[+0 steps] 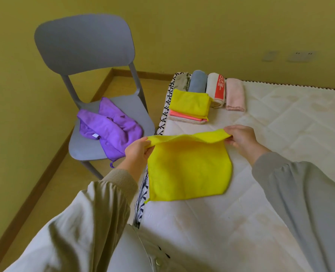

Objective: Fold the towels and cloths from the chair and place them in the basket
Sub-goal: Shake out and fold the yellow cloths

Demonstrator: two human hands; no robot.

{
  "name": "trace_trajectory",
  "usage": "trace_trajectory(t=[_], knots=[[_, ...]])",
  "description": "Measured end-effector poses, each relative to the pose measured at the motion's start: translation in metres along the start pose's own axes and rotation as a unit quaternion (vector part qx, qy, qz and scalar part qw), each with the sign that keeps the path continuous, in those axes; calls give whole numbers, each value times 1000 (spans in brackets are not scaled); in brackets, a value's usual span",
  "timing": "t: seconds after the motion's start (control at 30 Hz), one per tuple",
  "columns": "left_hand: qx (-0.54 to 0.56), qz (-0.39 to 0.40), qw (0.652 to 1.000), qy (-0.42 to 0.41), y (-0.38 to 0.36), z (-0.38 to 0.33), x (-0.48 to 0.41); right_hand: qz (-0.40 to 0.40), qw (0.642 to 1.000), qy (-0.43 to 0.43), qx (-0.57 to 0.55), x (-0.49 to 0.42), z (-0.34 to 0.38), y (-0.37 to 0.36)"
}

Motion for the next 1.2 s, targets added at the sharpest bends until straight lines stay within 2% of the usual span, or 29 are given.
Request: trace_trajectory(t=[0.17, 0.33, 0.53, 0.6, 0.67, 0.73, 0.77, 0.8, 0.87, 0.9, 0.93, 1.0, 1.07, 1.2], knots=[[2, 70, 997, 28, 28, 40, 14, -13, 997, -48, -64, 17, -48, 20], [-48, 30, 994, 92, 64, 93, 27, -19, 987, -156, 34, 29, -102, 37], [-94, 20, 992, 83, 98, 114, 26, -20, 993, -112, 35, 41, -123, 41], [-128, -12, 989, 69, 104, 114, 26, -21, 990, -113, 87, 43, -133, 47], [-230, -41, 972, 37, 106, 112, 33, -17, 980, -115, 162, 46, -138, 50], [-389, -69, 918, -33, 101, 106, 44, -9, 964, -113, 240, 46, -139, 51], [-479, -85, 868, -97, 97, 102, 49, -5, 955, -107, 275, 45, -139, 51], [-562, -95, 801, -182, 92, 99, 53, -4, 947, -96, 305, 46, -136, 50], [-671, -59, 649, -353, 76, 105, 53, -4, 943, -67, 327, 43, -133, 48], [-697, -28, 588, -409, 67, 112, 51, -3, 949, -51, 311, 40, -131, 46], [-716, 12, 547, -433, 59, 121, 47, -2, 961, -48, 271, 38, -130, 44], [-764, 93, 516, -376, 44, 135, 44, 17, 985, -57, 159, 36, -125, 40], [-803, 131, 493, -310, 40, 148, 36, 61, 992, -78, 82, 36, -123, 34], [-812, 117, 479, -313, 44, 161, 28, 97, 987, -88, 88, 36, -119, 31]])
Point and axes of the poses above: each hand's wrist, its own x-axis away from the middle knuckle, its own y-axis out of the back of the hand, z = x × y, the point moved 3 cm from there along -x, towards the middle knuckle, and after that the axes turned 3 degrees about z, right-handed, at the moved point
